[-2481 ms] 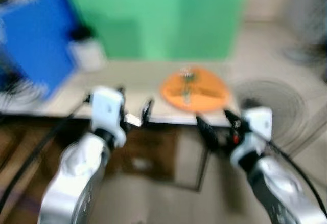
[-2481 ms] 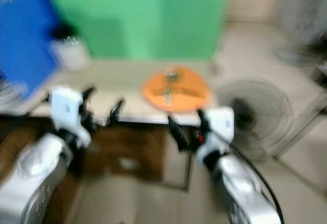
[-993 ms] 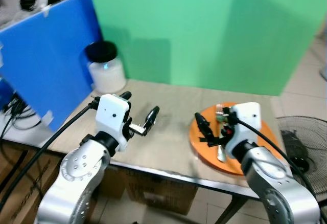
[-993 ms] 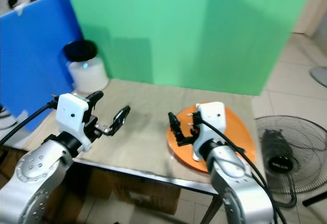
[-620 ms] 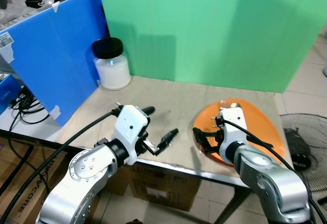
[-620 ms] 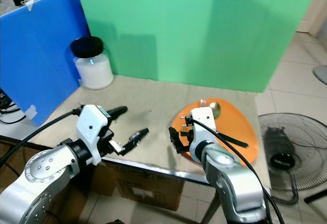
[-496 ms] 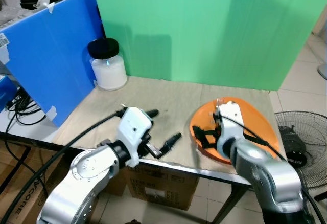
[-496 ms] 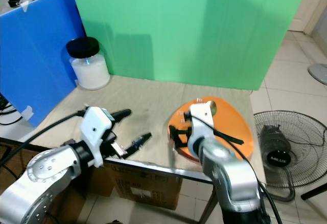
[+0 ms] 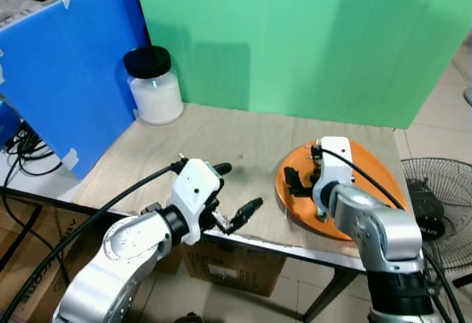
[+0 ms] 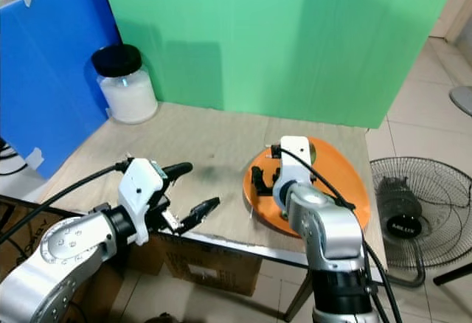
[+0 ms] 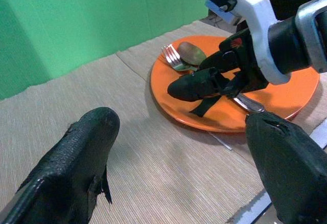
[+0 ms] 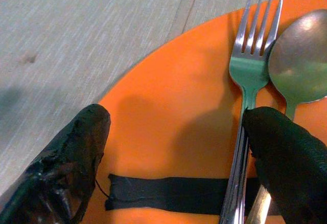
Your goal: Setting the table
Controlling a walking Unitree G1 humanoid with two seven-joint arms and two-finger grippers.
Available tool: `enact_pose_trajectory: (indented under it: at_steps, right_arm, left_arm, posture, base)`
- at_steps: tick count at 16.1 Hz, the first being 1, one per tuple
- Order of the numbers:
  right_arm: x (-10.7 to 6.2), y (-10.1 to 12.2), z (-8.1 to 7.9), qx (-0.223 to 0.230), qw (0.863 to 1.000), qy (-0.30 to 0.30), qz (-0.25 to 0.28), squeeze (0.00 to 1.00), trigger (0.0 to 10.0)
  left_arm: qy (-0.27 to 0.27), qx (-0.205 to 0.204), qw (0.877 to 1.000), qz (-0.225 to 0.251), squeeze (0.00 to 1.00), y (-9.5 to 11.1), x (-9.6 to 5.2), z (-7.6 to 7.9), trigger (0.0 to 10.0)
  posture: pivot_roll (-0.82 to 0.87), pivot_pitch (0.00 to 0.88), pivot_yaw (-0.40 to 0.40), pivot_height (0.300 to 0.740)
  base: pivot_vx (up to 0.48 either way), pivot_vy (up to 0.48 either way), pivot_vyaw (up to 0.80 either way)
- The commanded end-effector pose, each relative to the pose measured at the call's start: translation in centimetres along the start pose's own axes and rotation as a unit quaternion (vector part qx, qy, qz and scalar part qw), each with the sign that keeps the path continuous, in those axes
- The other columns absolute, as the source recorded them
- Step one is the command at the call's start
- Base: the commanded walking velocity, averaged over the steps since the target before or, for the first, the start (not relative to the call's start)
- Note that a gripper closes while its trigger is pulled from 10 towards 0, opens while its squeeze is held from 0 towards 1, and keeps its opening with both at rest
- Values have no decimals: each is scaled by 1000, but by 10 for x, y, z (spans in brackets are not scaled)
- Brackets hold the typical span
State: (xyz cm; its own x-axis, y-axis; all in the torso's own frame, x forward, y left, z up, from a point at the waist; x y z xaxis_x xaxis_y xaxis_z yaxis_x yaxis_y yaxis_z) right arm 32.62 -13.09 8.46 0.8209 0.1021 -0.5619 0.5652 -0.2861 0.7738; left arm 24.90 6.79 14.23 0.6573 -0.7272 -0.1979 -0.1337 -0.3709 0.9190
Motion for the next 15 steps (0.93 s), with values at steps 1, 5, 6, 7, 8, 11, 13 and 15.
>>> enact_pose_trajectory:
  at_steps: [1, 5, 6, 7, 8, 11, 13, 15]
  right_arm:
    - [4, -4, 7, 5, 1000, -19, -9, 0, 10000]
    - [6, -3, 10, 7, 1000, -26, -10, 0, 10000]
    - [6, -5, 11, 11, 999, -28, -18, 0, 10000]
    - [6, -8, 11, 18, 999, -28, -26, 0, 10000]
    - [6, -10, 10, 33, 999, -25, -34, 0, 10000]
    - [2, -8, 5, 55, 998, -8, -38, 0, 2863]
    - [0, -5, -1, 67, 997, 13, -37, 0, 0]
    - [-4, 1, -6, 71, 997, 27, -26, 0, 2588]
  left_arm:
    - [-4, 3, 1000, 2, 0, 1, -1, 3, 10000]
    - [-7, 3, 1000, 1, 0, 1, -1, 5, 10000]
    - [-13, 2, 1000, 0, 0, 1, -1, 6, 10000]
    - [-22, 1, 1000, 1, 0, 1, -1, 9, 10000]
    - [-36, -1, 999, 2, 0, 2, -1, 13, 10000]
    - [-43, 0, 999, 3, 0, 2, -3, 16, 10000]
    - [-43, 2, 999, 4, 0, 2, -3, 16, 10000]
    - [-43, 4, 999, 4, 0, 2, -3, 15, 10000]
  posture:
    - [106, 0, 25, 740]
    - [107, 0, 24, 740]
    - [107, 0, 24, 740]
    - [106, 0, 25, 740]
    - [106, 0, 25, 740]
    - [104, 0, 28, 740]
    - [104, 0, 28, 740]
    - [104, 0, 27, 740]
  base:
    - [0, 0, 0]
    - [0, 0, 0]
    - [0, 0, 0]
    - [0, 0, 0]
    - [0, 0, 0]
    - [0, 0, 0]
    - [0, 0, 0]
    - [0, 0, 0]
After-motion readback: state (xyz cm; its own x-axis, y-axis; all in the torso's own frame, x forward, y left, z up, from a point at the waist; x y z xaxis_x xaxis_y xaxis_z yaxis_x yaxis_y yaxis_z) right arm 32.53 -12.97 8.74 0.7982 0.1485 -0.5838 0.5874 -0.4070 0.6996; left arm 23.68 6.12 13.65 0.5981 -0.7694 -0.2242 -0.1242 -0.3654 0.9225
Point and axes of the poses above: a point about 5 cm out from each wrist's last joint towards the gripper, its own x axis pointing out of the wrist towards the gripper, its own y axis along the axis of the wrist's last joint, z = x × y, the point moved 5 cm from there along x, pointing out of the wrist towards the gripper, and after that the axes turned 15 degrees about x, right-handed, at the moved point
